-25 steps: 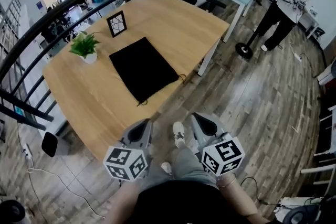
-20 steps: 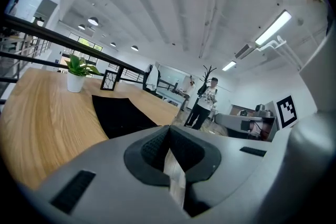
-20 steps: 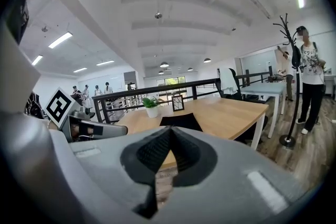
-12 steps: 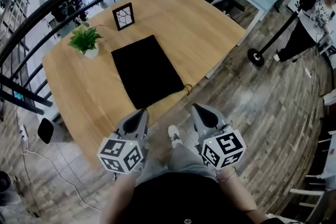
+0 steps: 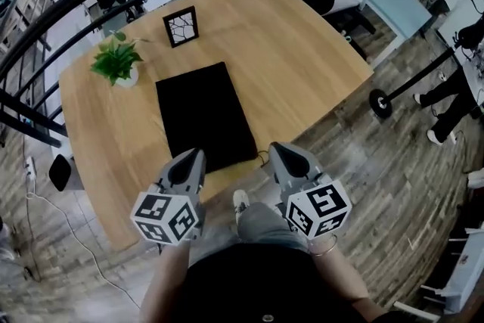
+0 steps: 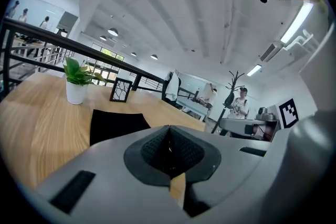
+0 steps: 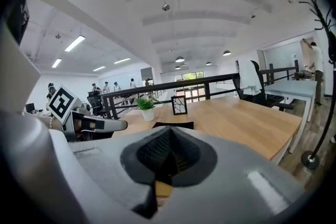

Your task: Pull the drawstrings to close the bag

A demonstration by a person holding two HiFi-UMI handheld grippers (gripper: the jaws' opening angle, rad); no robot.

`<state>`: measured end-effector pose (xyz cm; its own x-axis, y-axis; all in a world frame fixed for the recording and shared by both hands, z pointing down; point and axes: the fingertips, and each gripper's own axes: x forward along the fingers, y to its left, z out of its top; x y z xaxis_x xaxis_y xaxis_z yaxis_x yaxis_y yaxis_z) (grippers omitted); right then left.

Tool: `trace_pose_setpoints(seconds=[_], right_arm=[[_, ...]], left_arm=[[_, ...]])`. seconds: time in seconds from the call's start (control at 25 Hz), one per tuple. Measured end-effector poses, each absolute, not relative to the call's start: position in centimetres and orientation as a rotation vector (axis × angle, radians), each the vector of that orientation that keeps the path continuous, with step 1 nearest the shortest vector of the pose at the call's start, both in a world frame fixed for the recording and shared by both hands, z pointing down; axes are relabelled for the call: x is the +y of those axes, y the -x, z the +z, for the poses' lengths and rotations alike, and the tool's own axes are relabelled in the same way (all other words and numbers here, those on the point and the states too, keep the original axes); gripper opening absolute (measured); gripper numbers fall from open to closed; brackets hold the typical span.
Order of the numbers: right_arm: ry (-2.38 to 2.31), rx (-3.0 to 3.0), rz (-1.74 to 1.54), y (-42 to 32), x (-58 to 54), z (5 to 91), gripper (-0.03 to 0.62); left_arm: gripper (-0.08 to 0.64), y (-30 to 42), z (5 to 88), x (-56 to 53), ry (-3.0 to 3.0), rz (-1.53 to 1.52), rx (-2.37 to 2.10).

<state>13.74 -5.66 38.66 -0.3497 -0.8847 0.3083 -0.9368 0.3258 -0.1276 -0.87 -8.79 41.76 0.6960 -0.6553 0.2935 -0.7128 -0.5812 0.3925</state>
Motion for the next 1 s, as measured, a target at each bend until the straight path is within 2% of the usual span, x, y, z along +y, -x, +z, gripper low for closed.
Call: trace_pose_setpoints(seconds=[0.24,1.0], right_arm=[[-1.562,-2.440,0.458,-15.6,-9.1,40.3,0.000],[-1.359,-2.428,0.551,-12.9,-11.7,44.6,0.000]], left_arm=[[0.014,-0.4,42.5,-11.3,-2.369,0.155,-1.144],[0.014,4.5,46.1,-12.3,-2.193,0.195,-1.277]])
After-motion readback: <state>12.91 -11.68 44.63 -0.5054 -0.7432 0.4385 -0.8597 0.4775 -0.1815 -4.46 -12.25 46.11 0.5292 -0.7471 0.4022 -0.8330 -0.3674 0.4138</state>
